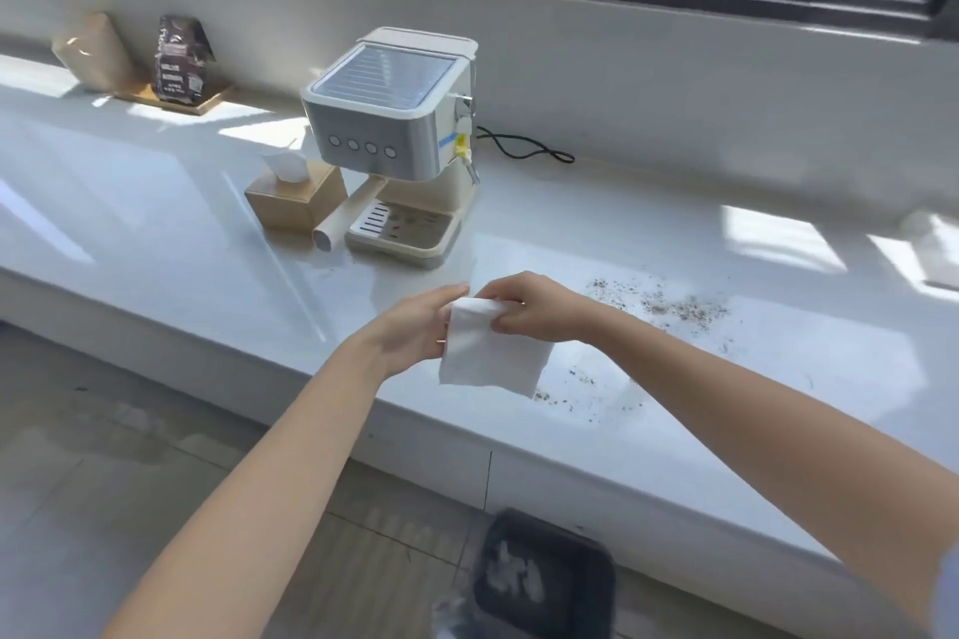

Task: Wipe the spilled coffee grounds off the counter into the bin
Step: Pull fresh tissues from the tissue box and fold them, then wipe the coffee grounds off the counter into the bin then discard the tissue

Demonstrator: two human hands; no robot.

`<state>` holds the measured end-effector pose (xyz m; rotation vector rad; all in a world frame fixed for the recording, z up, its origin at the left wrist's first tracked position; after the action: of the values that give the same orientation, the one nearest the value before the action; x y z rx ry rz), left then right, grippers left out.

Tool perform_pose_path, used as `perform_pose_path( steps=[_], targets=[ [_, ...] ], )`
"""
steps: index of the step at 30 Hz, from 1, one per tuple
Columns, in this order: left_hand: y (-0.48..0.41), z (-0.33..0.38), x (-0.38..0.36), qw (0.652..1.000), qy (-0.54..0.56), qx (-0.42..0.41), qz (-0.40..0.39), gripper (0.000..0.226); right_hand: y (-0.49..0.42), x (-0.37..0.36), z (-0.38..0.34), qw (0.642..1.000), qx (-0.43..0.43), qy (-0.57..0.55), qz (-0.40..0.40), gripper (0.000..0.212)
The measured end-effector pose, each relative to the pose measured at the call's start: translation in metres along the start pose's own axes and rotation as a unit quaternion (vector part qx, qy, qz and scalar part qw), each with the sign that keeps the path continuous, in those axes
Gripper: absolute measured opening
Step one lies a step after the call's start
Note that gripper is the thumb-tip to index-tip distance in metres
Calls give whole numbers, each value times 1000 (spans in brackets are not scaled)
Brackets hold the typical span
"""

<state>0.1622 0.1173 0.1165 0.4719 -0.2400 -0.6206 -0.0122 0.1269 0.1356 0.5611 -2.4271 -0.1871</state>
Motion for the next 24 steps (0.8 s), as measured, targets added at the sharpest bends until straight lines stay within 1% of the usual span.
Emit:
perform_pose_path(
  steps=[2,5,7,10,13,15,17,21,24],
  targets=[
    [-1,2,-8,1000,-9,2,29,43,6,5,8,1000,-2,-19,-4,34],
    [1,1,-24,994,-2,-1,109,25,16,12,20,998,-2,-61,-7,34],
    [7,-2,-36,987,17,-8,161,21,24,16,27,997,13,-78,-20,30],
    [20,-15,-60,969,74,-25,236,20,40,17,39,994,40,-91,-39,26],
    [31,-34,-95,941,125,-38,311,15,56,10,50,991,68,-101,-60,22],
    [37,-47,-119,917,167,-42,361,16,67,0,56,988,80,-105,-82,16],
    [47,-63,-142,893,201,-40,400,18,78,-14,62,985,77,-107,-108,14],
    [67,-99,-170,873,211,0,440,26,87,-42,72,980,60,-96,-163,18],
    [73,-126,-180,853,220,31,473,26,89,-70,79,979,59,-100,-167,20]
  ],
)
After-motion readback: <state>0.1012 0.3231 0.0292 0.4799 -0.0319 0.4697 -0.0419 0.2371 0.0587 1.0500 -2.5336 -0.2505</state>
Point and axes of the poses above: each hand's wrist, its own y-axis away from the middle knuckle, its own x-axis out of the back of the hand, z = x × y, the point moved 1 cm from there along -y, towards the middle knuckle, and after that the axes turned 12 degrees about -y, right-handed, at the moved point
